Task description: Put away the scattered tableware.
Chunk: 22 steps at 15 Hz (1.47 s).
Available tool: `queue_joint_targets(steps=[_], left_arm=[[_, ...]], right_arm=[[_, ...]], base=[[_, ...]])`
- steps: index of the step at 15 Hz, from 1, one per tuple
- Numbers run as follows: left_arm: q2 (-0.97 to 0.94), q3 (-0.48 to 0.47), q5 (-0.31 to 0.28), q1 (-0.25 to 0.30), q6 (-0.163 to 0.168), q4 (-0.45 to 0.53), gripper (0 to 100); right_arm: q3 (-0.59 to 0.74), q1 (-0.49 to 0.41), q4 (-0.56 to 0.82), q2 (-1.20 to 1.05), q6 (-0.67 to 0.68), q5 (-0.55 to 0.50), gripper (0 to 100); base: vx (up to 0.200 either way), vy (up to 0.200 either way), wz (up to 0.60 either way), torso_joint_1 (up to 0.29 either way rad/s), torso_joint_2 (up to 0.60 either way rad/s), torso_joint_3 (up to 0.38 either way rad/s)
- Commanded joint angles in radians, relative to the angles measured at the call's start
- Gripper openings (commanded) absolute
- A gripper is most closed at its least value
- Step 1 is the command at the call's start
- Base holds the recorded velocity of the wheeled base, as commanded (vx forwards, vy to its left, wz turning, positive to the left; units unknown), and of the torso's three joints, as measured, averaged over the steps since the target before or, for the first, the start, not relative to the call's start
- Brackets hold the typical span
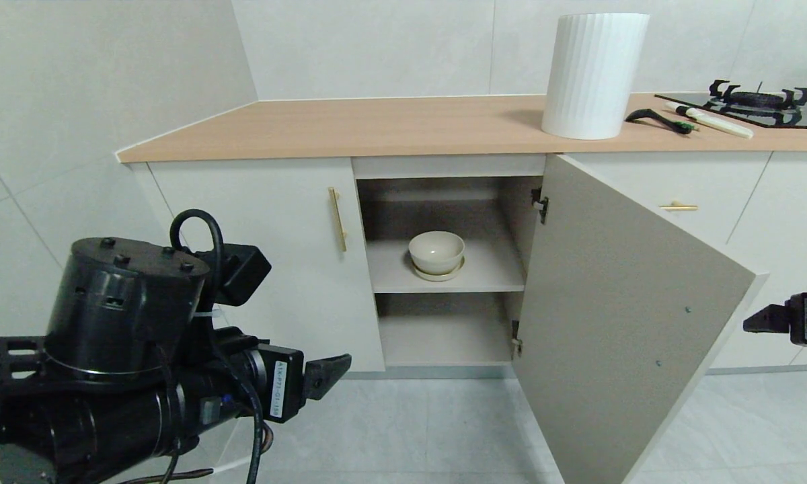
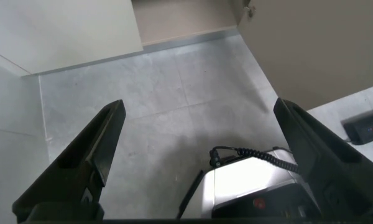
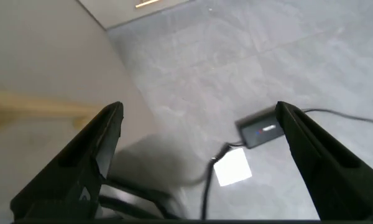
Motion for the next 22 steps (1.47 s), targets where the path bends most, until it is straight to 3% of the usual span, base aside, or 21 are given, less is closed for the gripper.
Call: queue_joint_targets(steps=[1,10,22], left_arm=[[0.0,0.0,0.001,0.0,-0.001,0.0,100],[-0.003,0.0,0.001,0.0,-0.001,0.0,100],[-0.013,-0.002,0.001,0.0,-0.002,-0.002,100]], right_arm=[[0.001,0.007,-0.018,0.055,0.019,0.012,100],[0.012,0.162,-0.065,0.112,0.175,0.025,100],[0.011,0.47,-0.12,0.135,0.296,0.023,100]], base=[[0.0,0.0,0.0,0.0,0.0,0.0],[0.0,0.0,0.0,0.0,0.0,0.0],[0.0,0.0,0.0,0.0,0.0,0.0]])
